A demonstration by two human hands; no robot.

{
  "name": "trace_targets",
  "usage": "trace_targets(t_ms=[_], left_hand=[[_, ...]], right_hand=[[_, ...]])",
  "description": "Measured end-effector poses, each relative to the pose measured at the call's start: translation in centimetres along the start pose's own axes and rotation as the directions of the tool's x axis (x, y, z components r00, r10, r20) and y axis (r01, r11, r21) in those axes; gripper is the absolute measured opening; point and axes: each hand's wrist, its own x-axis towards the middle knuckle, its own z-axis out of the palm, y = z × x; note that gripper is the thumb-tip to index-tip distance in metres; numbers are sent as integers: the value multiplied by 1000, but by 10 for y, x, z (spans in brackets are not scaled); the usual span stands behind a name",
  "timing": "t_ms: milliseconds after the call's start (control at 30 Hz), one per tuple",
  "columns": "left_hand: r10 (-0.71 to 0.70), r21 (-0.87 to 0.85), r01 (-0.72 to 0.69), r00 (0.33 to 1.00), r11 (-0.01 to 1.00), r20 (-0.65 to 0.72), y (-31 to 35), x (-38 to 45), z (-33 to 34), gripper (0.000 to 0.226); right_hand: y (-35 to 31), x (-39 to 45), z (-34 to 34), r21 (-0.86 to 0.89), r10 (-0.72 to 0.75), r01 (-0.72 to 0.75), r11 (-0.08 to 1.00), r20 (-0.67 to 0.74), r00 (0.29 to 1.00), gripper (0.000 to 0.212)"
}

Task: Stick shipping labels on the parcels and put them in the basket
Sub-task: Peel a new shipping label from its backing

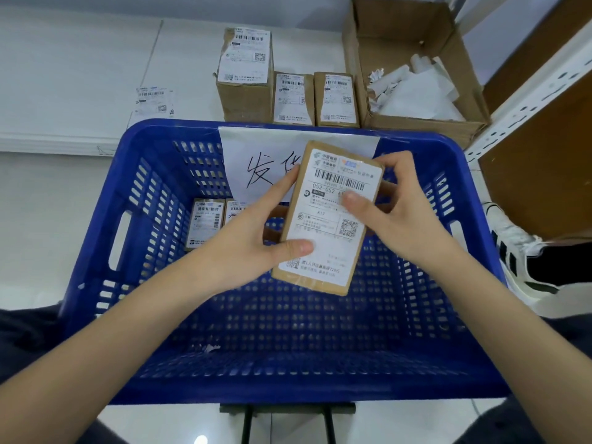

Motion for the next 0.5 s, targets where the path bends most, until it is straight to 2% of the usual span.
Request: trace_targets(t_ms=[67,133,200,267,367,467,500], left_hand=[[-6,6,6,1000,1000,12,0,-1,0,91],[-10,1,10,999,1000,31,1,-2,1,91],[-16,3,16,999,1000,40,2,-3,1,91],[-22,23,21,999,1000,41,1,-3,1,91],[-17,97,15,1000,995,23,0,-3,6,93],[-4,110,6,1000,994,-12,-2,-4,15,92],[1,111,1,1000,994,-16,-3,-4,17,92]], right_hand=[[0,0,-2,-13,6,-6,1000,-20,1000,28],[1,1,-2,-96,-16,7,995,-86,996,20],[2,2,-1,-187,-62,30,982,-167,984,23],[4,2,0,-215,-68,28,976,-177,982,27],[3,0,3,-181,51,-72,981,-120,991,28],[2,-2,9,-204,98,-122,971,-125,987,54],[2,-2,11,-222,81,-110,969,-138,987,52]])
